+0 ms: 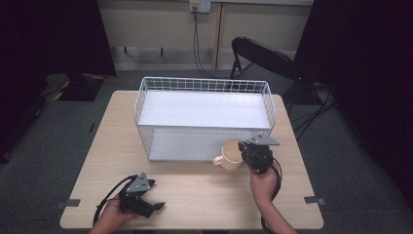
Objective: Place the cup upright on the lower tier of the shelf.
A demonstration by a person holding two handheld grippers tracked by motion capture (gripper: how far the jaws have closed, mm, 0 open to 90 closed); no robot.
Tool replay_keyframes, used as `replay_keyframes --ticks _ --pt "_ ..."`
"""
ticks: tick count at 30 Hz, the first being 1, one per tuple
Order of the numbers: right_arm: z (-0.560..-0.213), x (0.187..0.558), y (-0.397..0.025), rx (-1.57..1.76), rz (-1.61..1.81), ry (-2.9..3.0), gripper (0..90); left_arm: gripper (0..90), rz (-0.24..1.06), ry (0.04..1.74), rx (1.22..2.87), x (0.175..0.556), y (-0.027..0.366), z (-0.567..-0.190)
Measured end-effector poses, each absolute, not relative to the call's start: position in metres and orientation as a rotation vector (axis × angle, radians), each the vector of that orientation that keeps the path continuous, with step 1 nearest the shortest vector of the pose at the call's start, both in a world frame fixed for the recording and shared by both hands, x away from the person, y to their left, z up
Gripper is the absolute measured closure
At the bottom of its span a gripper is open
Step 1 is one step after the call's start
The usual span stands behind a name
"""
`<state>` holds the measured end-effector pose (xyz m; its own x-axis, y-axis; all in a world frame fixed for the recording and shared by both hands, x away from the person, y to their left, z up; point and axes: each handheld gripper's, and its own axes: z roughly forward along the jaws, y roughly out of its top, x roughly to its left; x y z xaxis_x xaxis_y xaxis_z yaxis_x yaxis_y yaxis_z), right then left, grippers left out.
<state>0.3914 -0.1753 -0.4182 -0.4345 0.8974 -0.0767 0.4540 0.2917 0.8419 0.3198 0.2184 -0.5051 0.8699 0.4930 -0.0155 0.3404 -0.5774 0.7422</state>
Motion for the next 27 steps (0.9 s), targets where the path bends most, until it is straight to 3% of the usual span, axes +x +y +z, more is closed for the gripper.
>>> replay_keyframes --ticks 27 --pt "-0.423 0.409 -0.163 1.203 0.965 1.971 81.5 11.6 0.245 0.599 2.239 0.32 0.218 -0.505"
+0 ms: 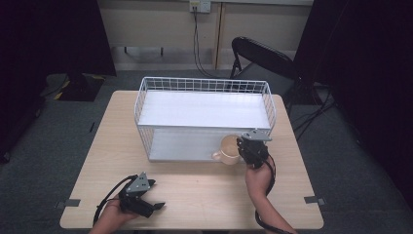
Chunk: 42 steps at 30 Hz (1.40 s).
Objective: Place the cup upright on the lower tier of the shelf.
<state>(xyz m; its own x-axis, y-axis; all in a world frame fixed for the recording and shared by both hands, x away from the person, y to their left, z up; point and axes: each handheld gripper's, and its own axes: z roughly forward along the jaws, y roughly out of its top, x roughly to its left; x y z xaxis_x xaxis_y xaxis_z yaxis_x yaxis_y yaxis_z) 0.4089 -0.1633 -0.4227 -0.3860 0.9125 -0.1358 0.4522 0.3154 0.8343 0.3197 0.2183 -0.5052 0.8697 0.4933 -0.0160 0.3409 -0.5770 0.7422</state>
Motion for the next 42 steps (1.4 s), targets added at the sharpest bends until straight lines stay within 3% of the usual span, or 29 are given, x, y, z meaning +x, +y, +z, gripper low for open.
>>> replay_keyframes --ticks 24,42 --pt "-0.428 0.423 -0.157 1.234 0.97 1.935 80.3 11.6 0.245 0.599 2.239 0.32 0.218 -0.505" --pt "-0.416 0.421 -0.166 1.273 1.065 1.935 59.2 11.6 0.245 0.599 2.239 0.32 0.218 -0.505"
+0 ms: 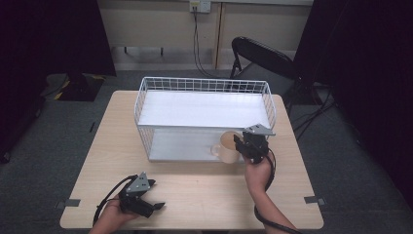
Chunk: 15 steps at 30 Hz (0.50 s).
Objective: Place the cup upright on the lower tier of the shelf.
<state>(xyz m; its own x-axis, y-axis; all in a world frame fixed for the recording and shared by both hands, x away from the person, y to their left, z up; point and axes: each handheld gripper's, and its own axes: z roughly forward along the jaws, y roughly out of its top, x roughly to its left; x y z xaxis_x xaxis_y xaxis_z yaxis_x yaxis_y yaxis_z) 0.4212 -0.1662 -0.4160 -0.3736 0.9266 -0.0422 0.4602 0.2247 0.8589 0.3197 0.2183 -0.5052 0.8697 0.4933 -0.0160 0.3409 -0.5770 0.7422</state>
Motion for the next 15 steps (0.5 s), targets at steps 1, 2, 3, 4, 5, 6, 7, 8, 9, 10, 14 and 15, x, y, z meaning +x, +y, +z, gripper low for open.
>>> replay_keyframes --ticks 1,2,3,4,5,6,7,8,9,10,14,15 --pt "-0.415 0.4206 -0.1664 1.272 1.071 1.94 57.8 11.6 0.245 0.599 2.239 0.3197 0.2183 -0.5051" --pt "-0.4139 0.4206 -0.1667 1.276 1.079 1.948 55.7 11.6 0.245 0.599 2.239 0.3197 0.2183 -0.5052" --pt "-0.4127 0.4205 -0.1675 1.279 1.085 1.95 53.2 11.6 0.245 0.599 2.239 0.3197 0.2183 -0.5052" --pt "-0.4114 0.421 -0.1685 1.29 1.101 1.962 50.0 11.6 0.245 0.599 2.239 0.3197 0.2184 -0.5051" --pt "-0.4108 0.4213 -0.1692 1.295 1.103 1.967 48.0 11.6 0.245 0.599 2.239 0.3197 0.2184 -0.5051" --pt "-0.4096 0.4206 -0.17 1.292 1.104 1.964 46.6 11.6 0.245 0.599 2.239 0.3197 0.2184 -0.5051" --pt "-0.4084 0.42 -0.1706 1.288 1.108 1.966 45.3 11.6 0.245 0.599 2.239 0.3197 0.2183 -0.5052" --pt "-0.4075 0.4196 -0.171 1.288 1.105 1.969 42.7 11.6 0.245 0.599 2.239 0.3197 0.2184 -0.5051" --pt "-0.4075 0.4196 -0.171 1.288 1.105 1.969 42.7 11.6 0.245 0.599 2.239 0.3197 0.2184 -0.5051" --pt "-0.4068 0.4191 -0.1723 1.295 1.126 1.986 39.5 11.6 0.245 0.599 2.239 0.3197 0.2184 -0.5051" --pt "-0.4062 0.4177 -0.1733 1.286 1.131 1.994 36.2 11.6 0.245 0.599 2.239 0.3197 0.2184 -0.5051" --pt "-0.4051 0.4156 -0.1739 1.282 1.135 1.991 32.2 11.6 0.245 0.599 2.239 0.3197 0.2184 -0.5051"
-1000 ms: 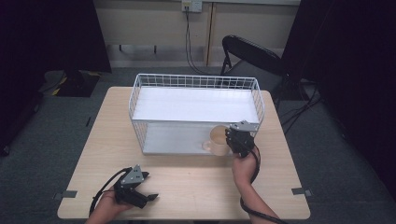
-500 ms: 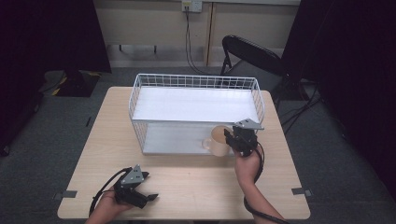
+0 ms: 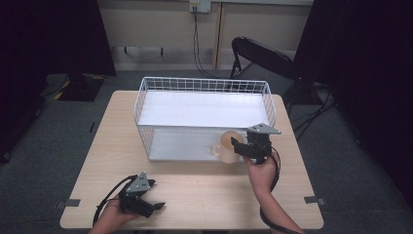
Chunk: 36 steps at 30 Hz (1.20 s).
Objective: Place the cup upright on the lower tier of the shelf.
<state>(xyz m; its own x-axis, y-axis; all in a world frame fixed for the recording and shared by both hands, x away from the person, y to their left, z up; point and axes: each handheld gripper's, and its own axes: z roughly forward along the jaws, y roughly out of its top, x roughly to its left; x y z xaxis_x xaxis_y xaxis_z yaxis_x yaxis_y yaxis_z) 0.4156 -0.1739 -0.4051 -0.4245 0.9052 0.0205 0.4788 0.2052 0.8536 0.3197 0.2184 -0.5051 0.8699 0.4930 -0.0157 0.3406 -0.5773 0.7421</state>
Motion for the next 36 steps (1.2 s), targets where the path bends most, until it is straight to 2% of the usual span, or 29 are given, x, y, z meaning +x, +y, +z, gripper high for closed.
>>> replay_keyframes --ticks 2,13,36 --pt "-0.404 0.415 -0.174 1.279 1.139 1.997 27.7 11.6 0.245 0.599 2.239 0.32 0.218 -0.505" --pt "-0.398 0.406 -0.174 1.233 1.165 2.038 18.2 11.6 0.245 0.598 2.239 0.32 0.218 -0.505" --pt "-0.422 0.391 -0.171 1.227 1.144 2.089 16.3 11.6 0.245 0.599 2.239 0.32 0.218 -0.505"
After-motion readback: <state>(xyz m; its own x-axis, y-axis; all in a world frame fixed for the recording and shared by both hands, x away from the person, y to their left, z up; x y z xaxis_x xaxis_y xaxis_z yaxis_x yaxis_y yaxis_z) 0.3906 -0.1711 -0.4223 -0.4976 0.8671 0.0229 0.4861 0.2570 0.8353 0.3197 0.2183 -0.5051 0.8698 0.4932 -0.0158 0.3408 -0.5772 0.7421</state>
